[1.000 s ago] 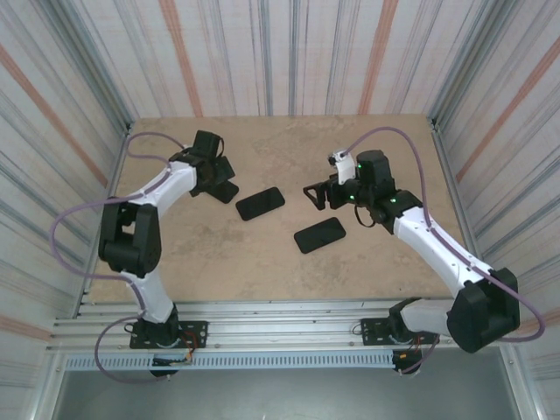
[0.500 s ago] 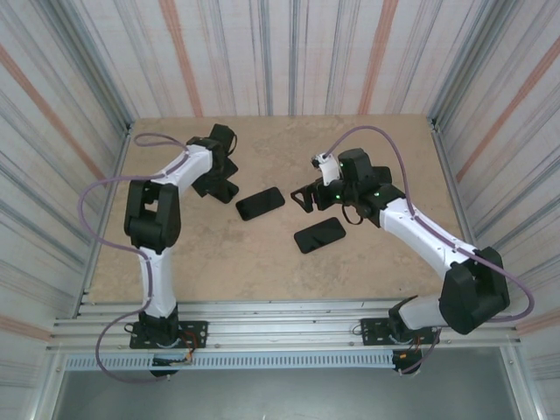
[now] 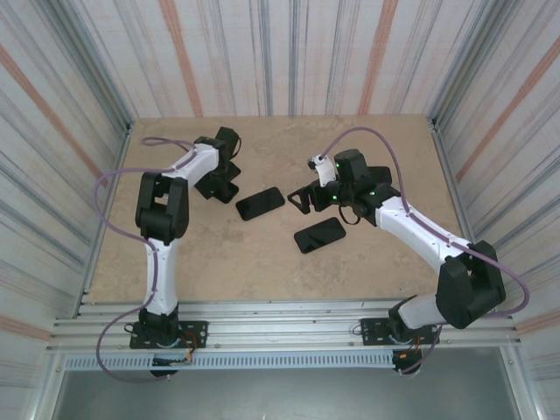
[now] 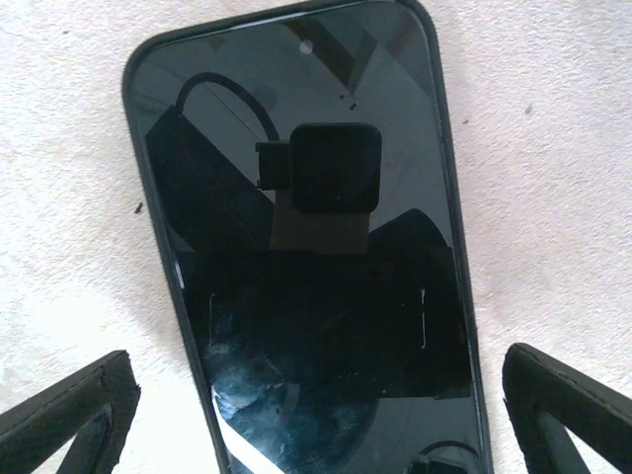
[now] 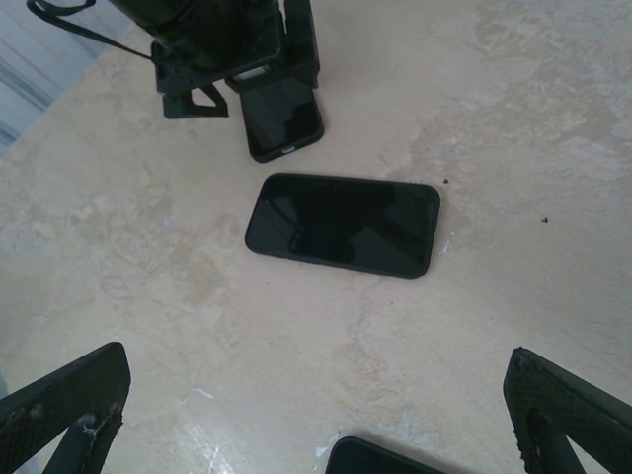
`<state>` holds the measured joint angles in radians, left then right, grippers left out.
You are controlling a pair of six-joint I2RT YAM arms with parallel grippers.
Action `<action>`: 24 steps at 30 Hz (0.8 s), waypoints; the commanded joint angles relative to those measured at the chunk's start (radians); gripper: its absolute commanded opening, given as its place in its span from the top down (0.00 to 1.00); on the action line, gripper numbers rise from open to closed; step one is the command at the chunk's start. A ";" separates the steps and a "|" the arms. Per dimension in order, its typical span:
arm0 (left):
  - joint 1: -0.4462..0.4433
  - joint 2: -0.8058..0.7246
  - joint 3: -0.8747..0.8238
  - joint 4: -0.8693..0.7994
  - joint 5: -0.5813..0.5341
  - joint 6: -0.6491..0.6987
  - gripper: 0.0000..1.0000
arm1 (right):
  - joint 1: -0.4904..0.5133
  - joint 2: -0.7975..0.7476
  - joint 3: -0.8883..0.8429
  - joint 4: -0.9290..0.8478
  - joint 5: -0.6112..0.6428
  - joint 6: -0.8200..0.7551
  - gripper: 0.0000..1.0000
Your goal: Take the phone out of the phone case
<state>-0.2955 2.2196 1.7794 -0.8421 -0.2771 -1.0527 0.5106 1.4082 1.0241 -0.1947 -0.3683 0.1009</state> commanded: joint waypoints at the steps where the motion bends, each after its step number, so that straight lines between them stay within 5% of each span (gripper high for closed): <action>1: 0.010 0.032 0.033 -0.034 0.008 -0.031 0.01 | 0.005 0.010 0.028 0.008 -0.019 0.021 0.01; 14: 0.010 0.055 0.015 -0.056 0.035 -0.063 0.02 | -0.009 0.021 0.030 0.014 -0.047 0.038 0.01; 24: 0.010 0.023 -0.042 0.000 0.063 -0.071 0.28 | -0.026 0.006 0.013 0.039 -0.075 0.076 0.01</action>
<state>-0.2890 2.2421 1.7733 -0.8444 -0.2546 -1.0996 0.4904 1.4220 1.0252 -0.1802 -0.4133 0.1390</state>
